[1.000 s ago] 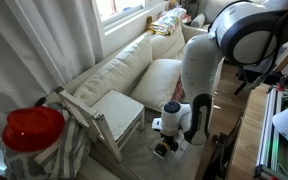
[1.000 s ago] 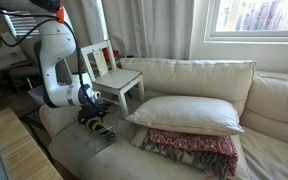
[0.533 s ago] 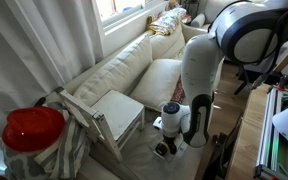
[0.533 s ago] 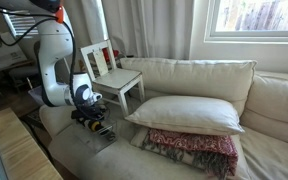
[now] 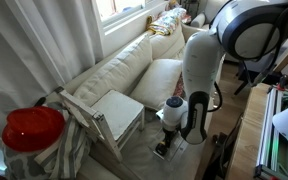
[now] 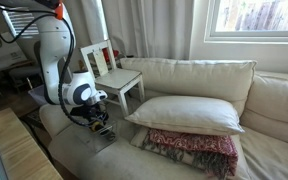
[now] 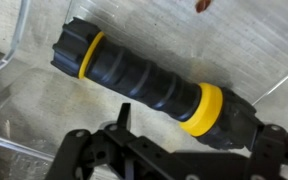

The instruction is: Put the black torch on the pillow

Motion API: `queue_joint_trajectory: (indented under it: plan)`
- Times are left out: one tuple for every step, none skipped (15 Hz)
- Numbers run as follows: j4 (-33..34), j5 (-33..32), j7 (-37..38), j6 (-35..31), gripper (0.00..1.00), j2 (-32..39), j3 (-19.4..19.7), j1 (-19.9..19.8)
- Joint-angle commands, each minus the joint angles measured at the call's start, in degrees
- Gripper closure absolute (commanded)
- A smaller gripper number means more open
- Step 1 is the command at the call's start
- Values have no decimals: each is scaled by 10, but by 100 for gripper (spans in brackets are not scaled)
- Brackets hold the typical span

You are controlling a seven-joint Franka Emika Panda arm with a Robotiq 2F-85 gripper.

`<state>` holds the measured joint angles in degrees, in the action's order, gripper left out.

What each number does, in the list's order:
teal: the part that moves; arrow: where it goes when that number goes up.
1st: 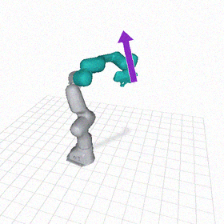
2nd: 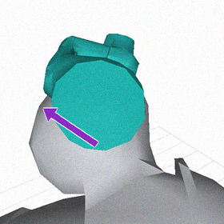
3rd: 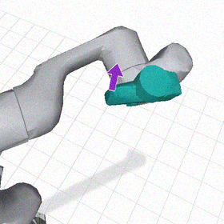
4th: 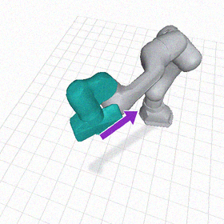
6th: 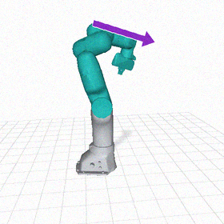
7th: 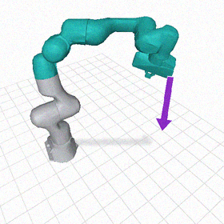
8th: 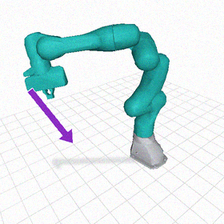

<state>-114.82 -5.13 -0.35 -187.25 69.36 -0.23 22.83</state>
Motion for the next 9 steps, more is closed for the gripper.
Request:
queue_joint_trajectory:
  plan:
    - [3, 64, 50, -54, 0, 26, 15, 18]
    - [5, 80, 59, -61, 0, 33, 16, 22]
    - [10, 92, 63, -78, 0, 44, 17, 24]
    - [13, 101, 68, -85, 0, 51, 2, 10]
    - [17, 111, 73, -94, 0, 59, -2, 8]
    - [21, 119, 81, -106, 0, 67, -13, -3]
    - [24, 129, 86, -111, 0, 74, -14, 0]
    - [26, 135, 90, -109, 0, 78, -21, -7]
    - [26, 144, 95, -104, 0, 80, -20, -3]
